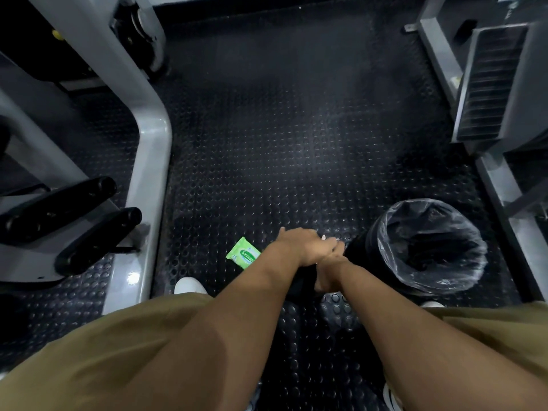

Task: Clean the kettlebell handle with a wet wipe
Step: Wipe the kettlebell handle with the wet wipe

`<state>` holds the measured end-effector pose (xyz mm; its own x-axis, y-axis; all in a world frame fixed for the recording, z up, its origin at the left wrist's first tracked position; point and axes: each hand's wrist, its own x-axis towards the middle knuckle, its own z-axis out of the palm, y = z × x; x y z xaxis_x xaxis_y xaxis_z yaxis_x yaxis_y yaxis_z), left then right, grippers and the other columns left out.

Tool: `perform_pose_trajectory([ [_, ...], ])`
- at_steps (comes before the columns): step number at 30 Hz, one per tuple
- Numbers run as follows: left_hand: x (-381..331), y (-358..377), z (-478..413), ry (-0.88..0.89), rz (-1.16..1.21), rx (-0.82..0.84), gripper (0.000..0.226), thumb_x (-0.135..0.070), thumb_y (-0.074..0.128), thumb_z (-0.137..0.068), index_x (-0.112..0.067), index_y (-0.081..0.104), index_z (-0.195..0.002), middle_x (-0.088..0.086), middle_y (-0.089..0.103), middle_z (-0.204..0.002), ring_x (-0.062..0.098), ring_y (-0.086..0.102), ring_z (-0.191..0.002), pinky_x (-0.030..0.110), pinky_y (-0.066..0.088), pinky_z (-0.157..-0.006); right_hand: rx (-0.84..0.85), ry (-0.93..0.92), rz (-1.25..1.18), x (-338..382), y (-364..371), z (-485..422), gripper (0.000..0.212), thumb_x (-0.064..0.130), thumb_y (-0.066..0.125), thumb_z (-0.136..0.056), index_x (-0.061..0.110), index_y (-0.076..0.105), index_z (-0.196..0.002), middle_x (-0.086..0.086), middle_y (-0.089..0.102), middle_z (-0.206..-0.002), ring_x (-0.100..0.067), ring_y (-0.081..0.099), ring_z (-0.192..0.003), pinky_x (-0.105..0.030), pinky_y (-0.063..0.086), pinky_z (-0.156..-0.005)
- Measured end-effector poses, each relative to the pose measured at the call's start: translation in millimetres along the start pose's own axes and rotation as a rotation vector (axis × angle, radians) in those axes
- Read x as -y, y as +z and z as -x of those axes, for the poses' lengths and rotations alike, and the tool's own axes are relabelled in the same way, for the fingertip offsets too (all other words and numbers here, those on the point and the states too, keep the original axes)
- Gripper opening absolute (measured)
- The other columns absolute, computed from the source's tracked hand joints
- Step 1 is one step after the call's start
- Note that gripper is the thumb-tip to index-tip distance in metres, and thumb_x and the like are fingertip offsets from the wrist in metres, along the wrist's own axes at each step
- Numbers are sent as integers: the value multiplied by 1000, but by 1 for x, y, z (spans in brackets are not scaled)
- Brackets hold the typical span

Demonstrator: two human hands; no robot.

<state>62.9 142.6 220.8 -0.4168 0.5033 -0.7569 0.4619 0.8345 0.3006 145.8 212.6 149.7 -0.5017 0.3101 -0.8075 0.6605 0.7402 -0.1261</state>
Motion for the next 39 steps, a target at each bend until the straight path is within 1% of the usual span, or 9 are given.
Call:
perform_pose_trajectory([
  [7,35,0,8,-40,-57,-58,70,-60,21,-88,-25,73,-121,4,69,-130,27,57,-126,62,12,-123,-26,37,-42,4,-3,9,105,13,84,-70,24,11,-145,-9,12,-140,-33,54,-121,-36,56,-92],
  [12,38,0,10,-53,-106,-87,64,-61,26,-94,-20,73,-111,6,70,-126,26,58,-125,60,9,-125,-1,42,-18,4,-3,7,104,12,84,-70,24,13,-144,-9,11,-140,-32,54,-120,-37,56,-93],
  [17,-1,3,17,40,27,-68,75,-67,19,-80,-24,76,-100,2,74,-114,21,58,-110,56,15,-124,52,-53,52,2,-4,4,88,21,63,-85,26,10,-156,-17,12,-155,-30,36,-132,-36,43,-108],
  [20,-2,7,17,41,28,-72,75,-66,18,-83,-25,76,-108,3,73,-122,23,59,-120,56,15,-124,43,-59,68,3,-4,6,88,23,60,-90,21,6,-159,-13,11,-154,-29,29,-135,-35,42,-111],
  [23,12,6,16,11,-4,-96,67,-62,21,-94,-30,74,-119,1,72,-127,24,58,-127,59,12,-124,5,-8,-14,3,-6,9,103,16,75,-78,24,8,-155,-12,11,-144,-31,41,-129,-38,51,-103],
  [26,24,2,15,-66,-53,-92,64,-57,24,-97,-23,72,-123,5,69,-131,26,56,-129,60,8,-126,17,28,-52,5,-6,13,101,12,82,-70,24,14,-143,-10,14,-138,-32,54,-118,-37,58,-91],
  [29,23,0,16,-82,-79,-83,64,-57,25,-98,-19,70,-123,6,68,-132,26,55,-131,60,5,-126,40,26,-28,7,-8,17,99,12,82,-69,25,16,-141,-10,14,-136,-32,53,-118,-38,58,-91],
  [35,-4,13,24,50,11,-113,65,-60,19,-99,-30,72,-123,2,70,-133,23,56,-132,59,5,-127,43,-89,66,6,-7,10,96,23,69,-79,40,17,-157,-11,11,-145,-29,25,-130,-34,49,-98],
  [39,10,15,20,26,35,-127,65,-63,19,-98,-36,70,-129,-1,71,-131,20,56,-132,58,4,-127,30,-68,43,3,-12,18,89,17,63,-92,27,6,-160,-13,9,-147,-31,27,-139,-39,42,-113],
])
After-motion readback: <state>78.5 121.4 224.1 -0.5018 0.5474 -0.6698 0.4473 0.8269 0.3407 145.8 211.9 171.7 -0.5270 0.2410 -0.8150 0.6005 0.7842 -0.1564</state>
